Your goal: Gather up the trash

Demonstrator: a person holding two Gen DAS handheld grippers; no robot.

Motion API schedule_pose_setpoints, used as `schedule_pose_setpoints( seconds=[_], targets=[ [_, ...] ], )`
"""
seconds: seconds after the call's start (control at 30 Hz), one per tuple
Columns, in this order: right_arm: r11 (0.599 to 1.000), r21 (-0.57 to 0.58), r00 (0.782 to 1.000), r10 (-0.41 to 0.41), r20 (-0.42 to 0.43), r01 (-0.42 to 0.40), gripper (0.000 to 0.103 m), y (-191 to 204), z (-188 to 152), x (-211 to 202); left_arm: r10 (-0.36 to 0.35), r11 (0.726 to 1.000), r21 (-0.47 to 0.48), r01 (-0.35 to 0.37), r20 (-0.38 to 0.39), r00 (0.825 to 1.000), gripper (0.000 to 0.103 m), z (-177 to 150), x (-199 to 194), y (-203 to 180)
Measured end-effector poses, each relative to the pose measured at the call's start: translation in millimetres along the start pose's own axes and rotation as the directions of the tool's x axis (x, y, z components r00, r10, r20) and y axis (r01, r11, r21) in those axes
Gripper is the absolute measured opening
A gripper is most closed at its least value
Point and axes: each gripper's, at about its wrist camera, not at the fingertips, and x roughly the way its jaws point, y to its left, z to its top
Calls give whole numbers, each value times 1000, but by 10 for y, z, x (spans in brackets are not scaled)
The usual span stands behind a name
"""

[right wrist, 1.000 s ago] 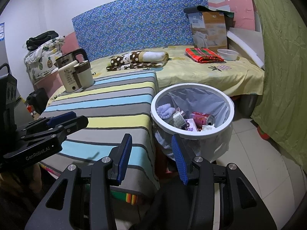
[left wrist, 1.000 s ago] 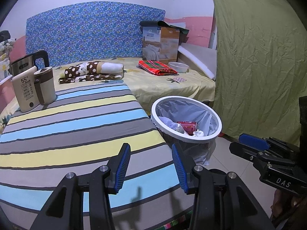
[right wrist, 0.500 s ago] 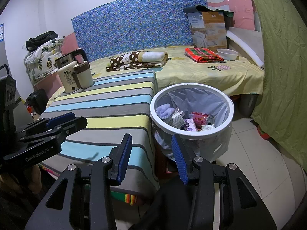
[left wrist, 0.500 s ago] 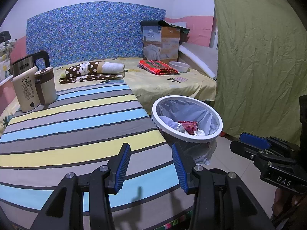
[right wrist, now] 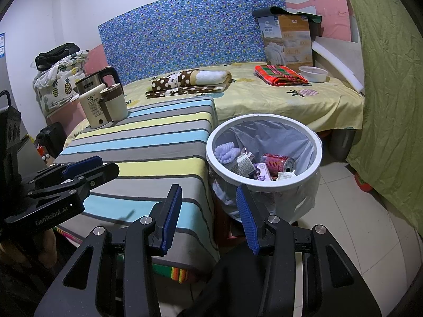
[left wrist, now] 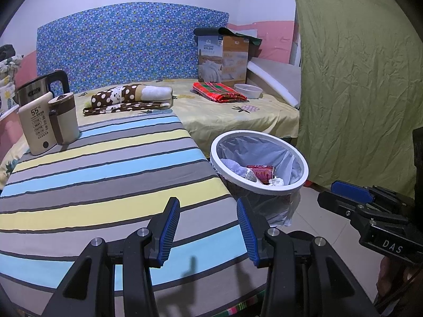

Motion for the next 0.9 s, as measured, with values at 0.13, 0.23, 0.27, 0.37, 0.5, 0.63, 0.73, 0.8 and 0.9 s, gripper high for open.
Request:
schedule_pose_setpoints(
  seconds=[0.13, 0.23, 0.27, 0.37, 0.5, 0.63, 0.73, 0.8, 0.9],
  targets=[
    [1000, 0, 1000, 0, 0, 0, 45, 2, 0, -3, 3, 1000, 1, -3, 1, 1000, 45, -2, -4, 10],
    [1000, 0, 1000, -1, 0, 1, 45, 4, 0, -1, 1, 1000, 1, -1, 1, 1000, 45, -3, -5, 14],
    [1000, 0, 1000, 0, 1, 0, 45, 5, 1, -5, 0, 1000, 0, 0, 1, 1000, 45, -6, -5, 19],
    [1000, 1, 1000, 0, 0, 0, 45, 3, 0, -1, 0, 1000, -2, 0, 1, 1000, 45, -11, -10, 25],
    [1000, 1, 1000, 0, 1, 0, 45, 3, 1, -3, 4, 1000, 3, -4, 3, 1000, 45, -10, -13, 19],
    [1000, 1, 1000, 0, 0, 0, 45, -2, 1, -1, 18, 1000, 11, -18, 2, 1000, 45, -17, -11, 1],
    [1000, 1, 1000, 0, 0, 0, 45, -4, 1, 0, 21, 1000, 8, -21, 2, 1000, 45, -18, -10, -6],
    [1000, 1, 1000, 0, -1, 0, 45, -3, 2, 0, 27, 1000, 7, -27, 2, 1000, 45, -20, -5, -8],
    [1000, 1, 1000, 1, -1, -1, 45, -3, 1, -2, 27, 1000, 2, -27, 2, 1000, 45, -30, -4, -3]
  ],
)
